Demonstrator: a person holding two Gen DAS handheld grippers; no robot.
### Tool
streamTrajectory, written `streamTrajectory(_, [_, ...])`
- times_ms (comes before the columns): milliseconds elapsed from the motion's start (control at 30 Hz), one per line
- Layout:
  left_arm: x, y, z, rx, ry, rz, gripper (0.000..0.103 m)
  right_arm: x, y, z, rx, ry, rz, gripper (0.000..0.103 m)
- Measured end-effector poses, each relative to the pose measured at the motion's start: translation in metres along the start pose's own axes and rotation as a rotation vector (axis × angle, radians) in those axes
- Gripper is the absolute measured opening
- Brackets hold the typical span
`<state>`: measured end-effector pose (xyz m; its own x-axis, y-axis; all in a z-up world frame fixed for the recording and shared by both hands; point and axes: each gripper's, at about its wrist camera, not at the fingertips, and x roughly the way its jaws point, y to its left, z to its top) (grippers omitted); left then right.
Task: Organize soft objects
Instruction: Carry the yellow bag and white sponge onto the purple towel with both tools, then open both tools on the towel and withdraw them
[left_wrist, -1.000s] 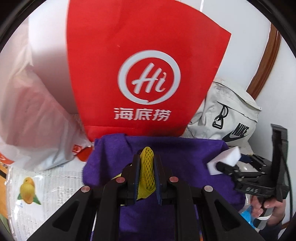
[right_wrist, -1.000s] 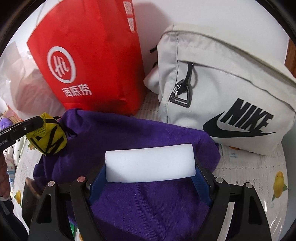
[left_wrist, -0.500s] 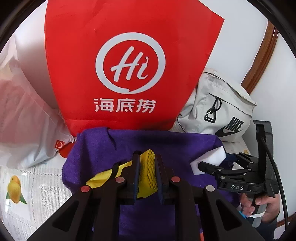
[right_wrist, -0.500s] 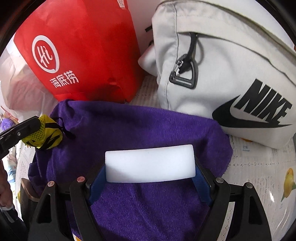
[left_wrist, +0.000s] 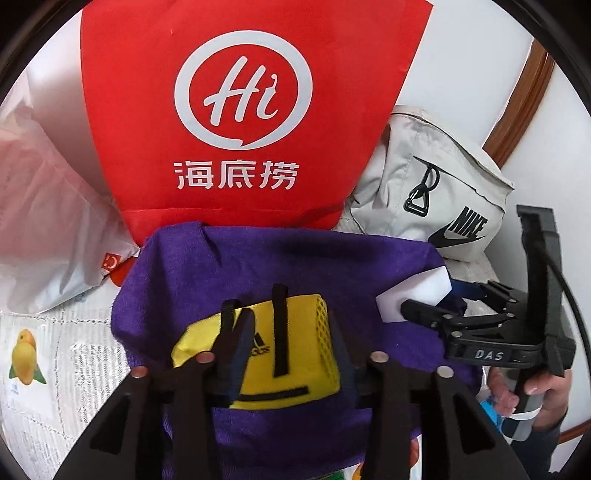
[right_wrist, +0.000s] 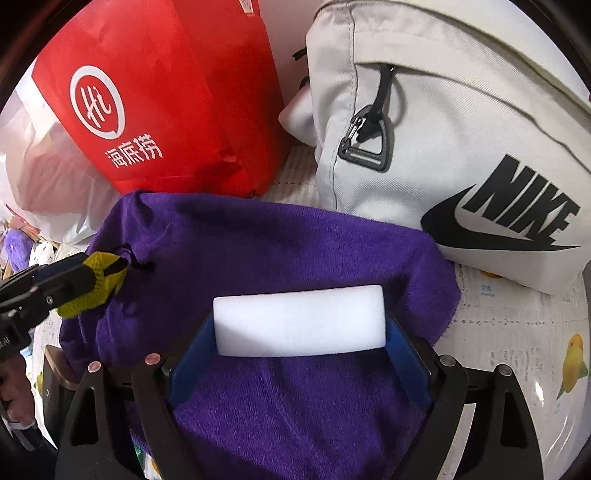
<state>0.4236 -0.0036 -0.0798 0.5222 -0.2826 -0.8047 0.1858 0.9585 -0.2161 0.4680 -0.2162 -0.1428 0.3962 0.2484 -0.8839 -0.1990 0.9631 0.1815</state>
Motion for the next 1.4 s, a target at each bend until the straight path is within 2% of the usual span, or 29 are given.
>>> streamTrajectory(33, [0.0, -0.001, -0.001, 0.001, 0.006, 0.002, 0.048, -0.002, -0.001, 0.0, 0.0, -0.003, -0.001, 0.09])
streamTrajectory(167, [-0.001, -0.003, -0.004, 0.003, 0.021, 0.03, 0.051, -0.008, -0.002, -0.003, -0.01, -0.005, -0.007, 0.092])
streamTrajectory(233, [-0.002, -0.003, -0.006, -0.002, 0.025, 0.04, 0.057, -0.01, -0.003, -0.005, -0.016, -0.004, -0.007, 0.093])
streamTrajectory(367, [-0.009, -0.003, -0.007, -0.005, 0.026, 0.079, 0.062, -0.015, -0.005, -0.008, -0.01, -0.007, -0.009, 0.093])
streamTrajectory(433, [-0.013, -0.003, -0.008, -0.016, 0.028, 0.109, 0.069, -0.021, -0.006, -0.01, -0.003, -0.018, -0.009, 0.093])
streamTrajectory(600, [-0.032, -0.003, -0.013, -0.03, 0.007, 0.153, 0.069, -0.04, -0.006, -0.016, 0.006, -0.044, -0.011, 0.093])
streamTrajectory(733, [-0.056, -0.004, -0.025, -0.029, -0.055, 0.121, 0.069, -0.062, -0.005, -0.027, 0.005, -0.066, -0.018, 0.093])
streamTrajectory(833, [-0.071, -0.005, -0.034, -0.043, -0.044, 0.107, 0.069, -0.082, -0.001, -0.042, -0.003, -0.089, -0.008, 0.093])
streamTrajectory(967, [-0.094, -0.007, -0.053, -0.047, -0.041, 0.152, 0.069, -0.105, 0.006, -0.063, -0.017, -0.114, 0.006, 0.093])
streamTrajectory(1200, [-0.128, -0.01, -0.097, -0.071, -0.038, 0.146, 0.069, -0.144, 0.023, -0.109, -0.018, -0.154, 0.039, 0.093])
streamTrajectory(1400, [-0.143, -0.012, -0.152, -0.088, -0.024, 0.144, 0.069, -0.166, 0.037, -0.154, -0.02, -0.175, 0.064, 0.093])
